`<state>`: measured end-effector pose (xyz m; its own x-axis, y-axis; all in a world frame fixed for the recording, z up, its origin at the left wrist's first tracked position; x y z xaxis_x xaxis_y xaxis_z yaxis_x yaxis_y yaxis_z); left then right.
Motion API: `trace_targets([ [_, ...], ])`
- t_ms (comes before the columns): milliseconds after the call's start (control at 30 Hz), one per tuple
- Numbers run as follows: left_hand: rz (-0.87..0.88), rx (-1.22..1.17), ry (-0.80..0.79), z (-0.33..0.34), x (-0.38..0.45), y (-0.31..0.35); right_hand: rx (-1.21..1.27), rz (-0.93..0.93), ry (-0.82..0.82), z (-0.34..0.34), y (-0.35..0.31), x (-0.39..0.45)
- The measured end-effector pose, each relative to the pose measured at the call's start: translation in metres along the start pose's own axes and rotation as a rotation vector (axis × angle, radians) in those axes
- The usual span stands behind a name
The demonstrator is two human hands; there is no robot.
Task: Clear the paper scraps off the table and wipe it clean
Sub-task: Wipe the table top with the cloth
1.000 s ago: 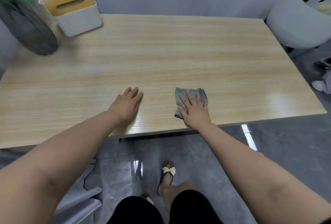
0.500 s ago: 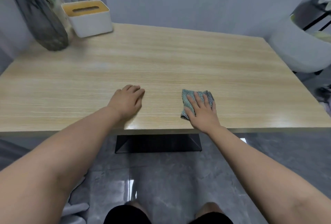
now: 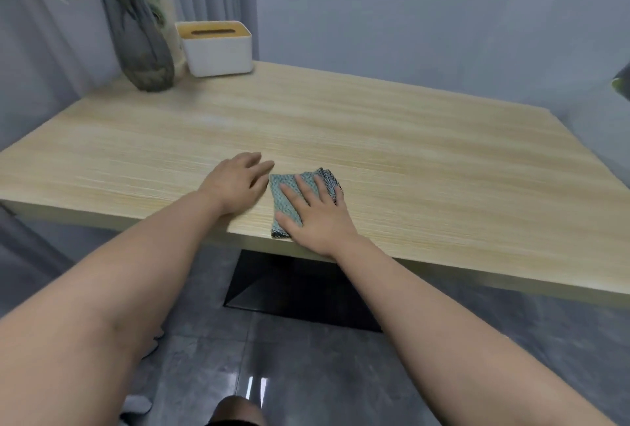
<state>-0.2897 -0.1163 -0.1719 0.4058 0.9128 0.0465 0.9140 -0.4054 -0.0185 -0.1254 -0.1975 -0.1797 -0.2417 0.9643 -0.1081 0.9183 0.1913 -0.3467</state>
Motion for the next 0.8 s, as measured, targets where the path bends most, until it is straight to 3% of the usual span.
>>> trace_targets([
  [267,-0.041,0.069,0.031,0.0,0.001,-0.008,-0.008,-0.032,-0.032,-0.013,0.04,-0.022],
  [633,-0.008,0.073,0.043,-0.005,0.001,-0.015,-0.003,-0.105,-0.012,-0.004,0.028,-0.01],
  [800,-0.114,0.014,0.037,0.002,0.005,-0.026,0.011,-0.124,-0.001,0.0,0.007,0.009],
])
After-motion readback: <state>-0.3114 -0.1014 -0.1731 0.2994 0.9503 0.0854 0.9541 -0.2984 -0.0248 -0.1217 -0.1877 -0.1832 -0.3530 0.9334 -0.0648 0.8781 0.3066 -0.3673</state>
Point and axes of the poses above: each hand's wrist, its own x-axis towards the middle knuckle, its own z-axis out of the palm, y = z × x, the point moved 2 cm from there along x, towards the middle knuckle, and after that the axes turned 11 degrees about x, right-handed, at the moved point
